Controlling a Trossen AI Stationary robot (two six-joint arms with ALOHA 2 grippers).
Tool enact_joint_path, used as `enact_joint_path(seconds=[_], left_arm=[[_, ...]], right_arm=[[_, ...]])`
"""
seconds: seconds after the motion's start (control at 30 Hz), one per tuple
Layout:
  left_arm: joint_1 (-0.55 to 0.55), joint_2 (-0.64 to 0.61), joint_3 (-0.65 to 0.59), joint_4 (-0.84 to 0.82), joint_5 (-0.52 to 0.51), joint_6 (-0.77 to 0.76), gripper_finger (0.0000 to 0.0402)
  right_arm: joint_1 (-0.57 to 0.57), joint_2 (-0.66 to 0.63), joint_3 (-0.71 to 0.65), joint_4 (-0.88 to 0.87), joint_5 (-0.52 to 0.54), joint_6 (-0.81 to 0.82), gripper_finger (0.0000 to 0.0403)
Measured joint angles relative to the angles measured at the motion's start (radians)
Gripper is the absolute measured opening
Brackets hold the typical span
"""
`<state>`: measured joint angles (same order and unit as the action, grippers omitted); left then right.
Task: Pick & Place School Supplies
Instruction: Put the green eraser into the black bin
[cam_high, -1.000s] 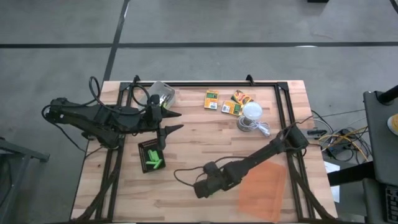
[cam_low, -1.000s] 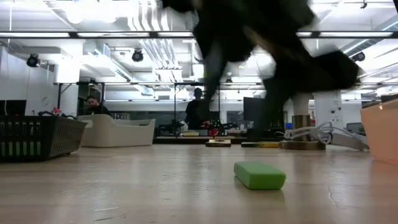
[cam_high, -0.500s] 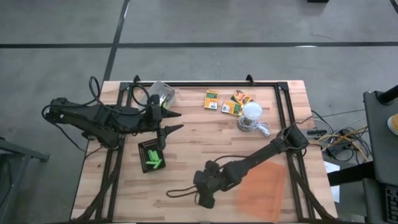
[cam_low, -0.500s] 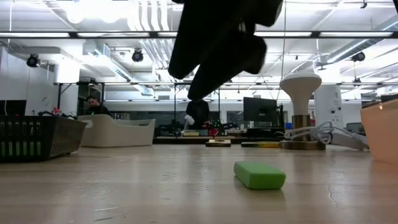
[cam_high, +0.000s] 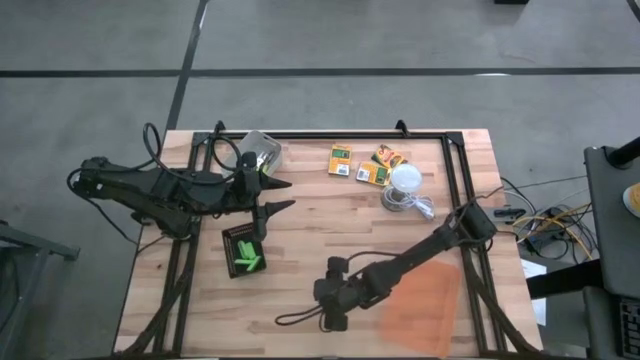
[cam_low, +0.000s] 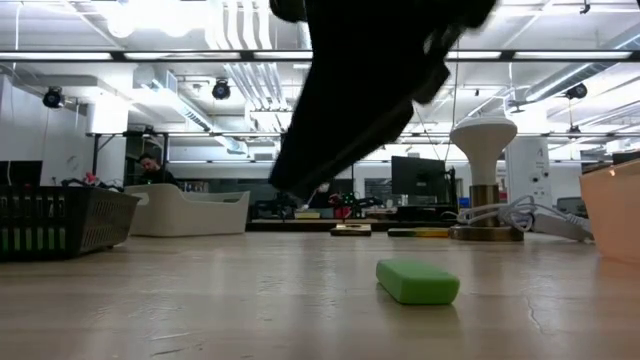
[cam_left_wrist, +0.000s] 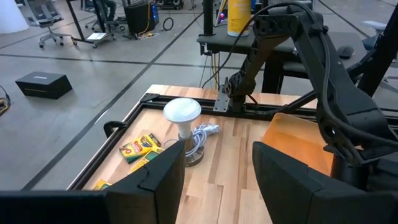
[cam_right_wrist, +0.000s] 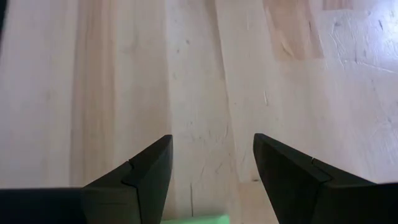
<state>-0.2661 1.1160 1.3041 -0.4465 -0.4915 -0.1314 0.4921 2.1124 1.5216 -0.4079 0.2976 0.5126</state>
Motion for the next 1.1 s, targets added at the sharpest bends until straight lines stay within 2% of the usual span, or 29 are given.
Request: enact_joint_path(seconds=[0.2, 0.37, 0.53, 0.87, 1.1], left_arm=[[0.0, 0.0, 0.0, 0.0, 0.0, 0.0, 0.0193], [0.0, 0.007, 0.0, 0.0, 0.0, -0.002, 0.0193], [0.0, 0.009, 0.0, 0.0, 0.0, -0.002, 0.0193], [0.0, 0.009, 0.0, 0.003, 0.0, -0.003, 0.0193], [0.0, 0.009, 0.0, 0.004, 0.0, -0.008, 0.0193]], right_arm=[[0.015, 0.0, -0.051, 0.026, 0.02, 0.007, 0.0219], [0.025, 0.0, -0.123, 0.16, 0.019, 0.01, 0.0219], [0.032, 0.0, -0.15, 0.17, 0.012, 0.012, 0.0219], [0.034, -0.005, -0.152, 0.022, -0.088, 0.008, 0.0219], [0.033, -0.01, -0.152, -0.031, -0.112, 0.006, 0.0219]])
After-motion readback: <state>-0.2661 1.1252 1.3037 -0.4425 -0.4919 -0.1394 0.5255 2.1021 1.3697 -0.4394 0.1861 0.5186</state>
